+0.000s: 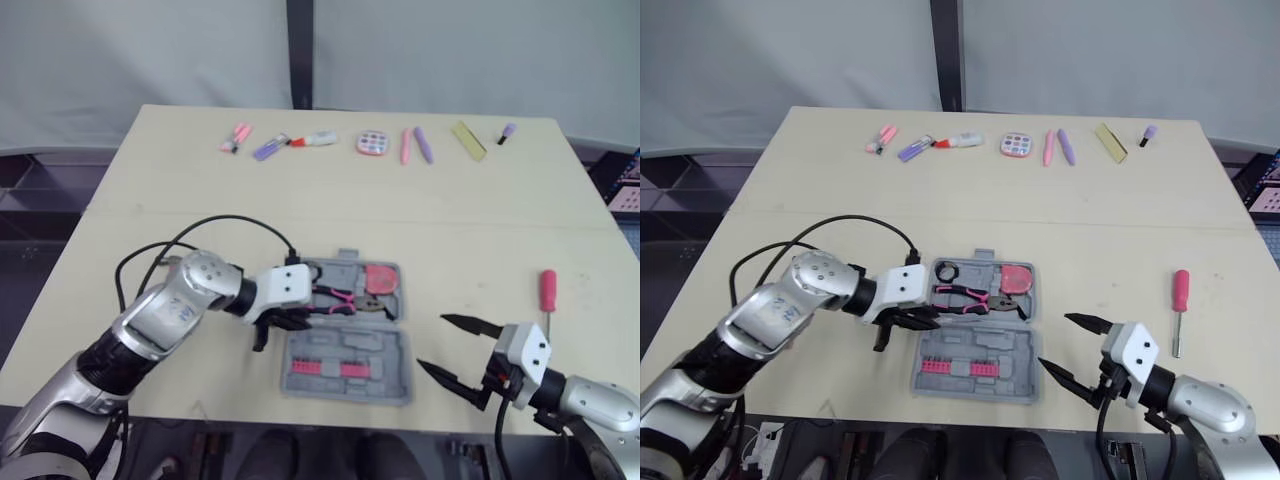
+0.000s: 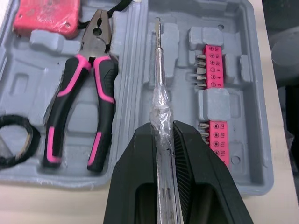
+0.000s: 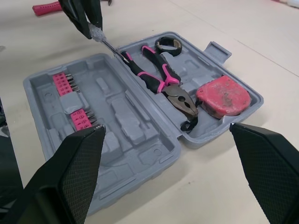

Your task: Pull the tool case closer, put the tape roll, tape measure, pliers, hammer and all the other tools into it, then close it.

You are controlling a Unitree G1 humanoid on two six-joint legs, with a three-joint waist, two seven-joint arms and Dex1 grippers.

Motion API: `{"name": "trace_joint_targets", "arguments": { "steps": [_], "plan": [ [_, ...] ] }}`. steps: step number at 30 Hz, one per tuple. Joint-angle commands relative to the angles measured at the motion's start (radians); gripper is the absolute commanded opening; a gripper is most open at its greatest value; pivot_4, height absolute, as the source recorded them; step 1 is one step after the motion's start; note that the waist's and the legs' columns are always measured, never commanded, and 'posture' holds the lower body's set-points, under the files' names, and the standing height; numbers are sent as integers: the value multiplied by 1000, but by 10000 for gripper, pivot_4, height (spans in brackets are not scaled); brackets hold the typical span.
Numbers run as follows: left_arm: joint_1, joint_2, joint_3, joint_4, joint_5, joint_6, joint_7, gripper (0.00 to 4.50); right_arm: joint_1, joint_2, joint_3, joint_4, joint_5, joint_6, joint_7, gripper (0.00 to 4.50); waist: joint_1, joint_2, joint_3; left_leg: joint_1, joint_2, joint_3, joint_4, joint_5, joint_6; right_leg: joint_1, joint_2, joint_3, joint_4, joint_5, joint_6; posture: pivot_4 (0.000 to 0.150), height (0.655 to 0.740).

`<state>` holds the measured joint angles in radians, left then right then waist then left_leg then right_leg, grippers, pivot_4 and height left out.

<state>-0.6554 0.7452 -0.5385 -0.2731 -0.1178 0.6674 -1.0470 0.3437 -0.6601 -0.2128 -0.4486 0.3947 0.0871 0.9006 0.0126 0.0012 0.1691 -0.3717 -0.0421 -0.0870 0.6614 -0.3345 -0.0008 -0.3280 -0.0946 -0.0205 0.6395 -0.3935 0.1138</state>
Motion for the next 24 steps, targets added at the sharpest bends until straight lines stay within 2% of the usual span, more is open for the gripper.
{"name": "trace_joint_targets", "arguments": {
  "steps": [1, 12, 24],
  "plan": [
    [-30, -24, -45, 16, 60, -24, -15, 232, 11, -4, -25, -38, 4, -15, -10, 45000, 0, 0, 0, 0, 0, 0, 0, 0, 0, 0, 0, 0, 0, 0, 0, 1500, 7400],
    [-105, -127, -126, 111, 175, 17, -21, 232, 54, -12, -45, -47, -7, -30, -2, 45000, 8, 0, 0, 0, 0, 0, 1, 0, 1, 0, 0, 0, 2, 0, 0, 1500, 7400],
    [-147, -204, -164, 147, 236, 42, -51, 232, 64, -5, -44, -58, -9, -27, -11, 45000, 9, 0, 0, 0, 0, 0, 1, 0, 1, 0, 0, 0, 3, 0, 0, 1500, 7400]
  ]
}}
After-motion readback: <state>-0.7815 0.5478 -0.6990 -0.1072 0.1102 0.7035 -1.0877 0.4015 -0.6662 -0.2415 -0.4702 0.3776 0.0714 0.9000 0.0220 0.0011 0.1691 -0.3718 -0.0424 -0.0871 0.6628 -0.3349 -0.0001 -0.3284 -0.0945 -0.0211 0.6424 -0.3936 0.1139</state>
